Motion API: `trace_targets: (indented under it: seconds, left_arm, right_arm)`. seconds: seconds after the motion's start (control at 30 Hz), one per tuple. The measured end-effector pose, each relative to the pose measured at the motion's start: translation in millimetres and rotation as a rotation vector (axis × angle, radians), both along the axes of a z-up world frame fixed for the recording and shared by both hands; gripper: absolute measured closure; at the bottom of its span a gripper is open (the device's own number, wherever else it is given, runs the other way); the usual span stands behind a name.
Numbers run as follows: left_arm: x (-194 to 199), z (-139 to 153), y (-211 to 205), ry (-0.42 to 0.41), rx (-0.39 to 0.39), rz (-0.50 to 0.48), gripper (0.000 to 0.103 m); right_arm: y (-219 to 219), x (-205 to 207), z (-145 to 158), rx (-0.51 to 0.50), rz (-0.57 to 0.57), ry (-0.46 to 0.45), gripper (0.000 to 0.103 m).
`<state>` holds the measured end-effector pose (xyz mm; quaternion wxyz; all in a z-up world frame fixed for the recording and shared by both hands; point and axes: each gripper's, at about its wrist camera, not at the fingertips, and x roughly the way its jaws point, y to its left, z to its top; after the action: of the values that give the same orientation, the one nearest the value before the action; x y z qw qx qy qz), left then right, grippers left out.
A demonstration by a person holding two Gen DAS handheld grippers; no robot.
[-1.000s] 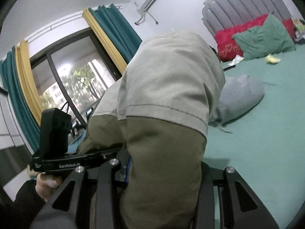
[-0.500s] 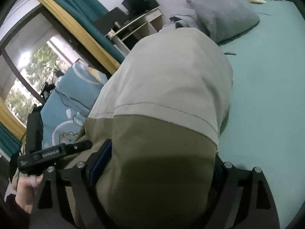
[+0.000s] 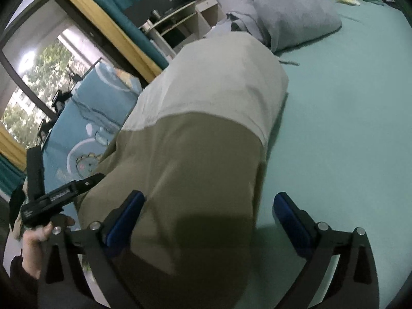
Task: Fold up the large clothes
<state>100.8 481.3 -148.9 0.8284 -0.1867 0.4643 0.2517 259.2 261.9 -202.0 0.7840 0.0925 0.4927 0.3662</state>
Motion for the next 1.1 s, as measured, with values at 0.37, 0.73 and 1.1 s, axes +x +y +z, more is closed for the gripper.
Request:
trace_targets:
  seconds: [0.37, 0.73, 1.1]
  left_arm:
    - [-43, 60, -65, -0.143, 0.032, -0.020, 0.019]
    - [-52, 76, -172, -0.183, 0.026, -0.139, 0.019]
    - [-40, 93, -276, -0.214, 0.070, -0.282, 0.019]
  right_arm:
    - [-62, -44, 30, -0.044, 0.045, -0.034, 0.003]
    - [-149, -77, 56, -0.055, 0.018, -0.078, 0.003]
    - [-254, -93, 82, -0.057, -0.102, -0.124, 0.003]
